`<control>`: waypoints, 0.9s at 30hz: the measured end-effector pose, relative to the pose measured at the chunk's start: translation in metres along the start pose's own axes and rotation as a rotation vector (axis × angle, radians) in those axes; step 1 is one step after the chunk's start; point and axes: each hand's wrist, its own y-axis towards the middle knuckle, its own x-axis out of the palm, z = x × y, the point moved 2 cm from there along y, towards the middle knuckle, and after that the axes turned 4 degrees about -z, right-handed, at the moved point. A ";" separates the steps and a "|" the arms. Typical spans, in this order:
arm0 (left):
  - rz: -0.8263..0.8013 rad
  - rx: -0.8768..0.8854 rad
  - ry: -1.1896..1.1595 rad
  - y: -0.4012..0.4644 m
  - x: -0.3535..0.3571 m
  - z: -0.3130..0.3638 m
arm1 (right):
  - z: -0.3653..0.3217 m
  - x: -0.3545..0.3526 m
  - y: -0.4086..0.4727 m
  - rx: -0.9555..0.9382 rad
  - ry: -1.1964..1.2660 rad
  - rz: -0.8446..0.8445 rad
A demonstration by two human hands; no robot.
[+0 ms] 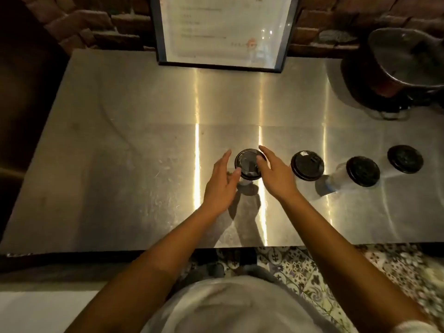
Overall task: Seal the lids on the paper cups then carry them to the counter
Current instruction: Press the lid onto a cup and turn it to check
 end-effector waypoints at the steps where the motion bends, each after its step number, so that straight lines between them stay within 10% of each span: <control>1: -0.027 -0.013 -0.017 0.003 -0.001 0.002 | 0.001 0.005 0.000 0.028 0.017 0.014; 14: -0.175 0.012 0.033 -0.006 -0.003 0.003 | 0.019 0.015 -0.035 0.010 -0.025 0.061; 27: 0.020 -0.177 -0.066 -0.043 0.017 -0.001 | 0.044 0.024 -0.033 0.025 -0.103 -0.084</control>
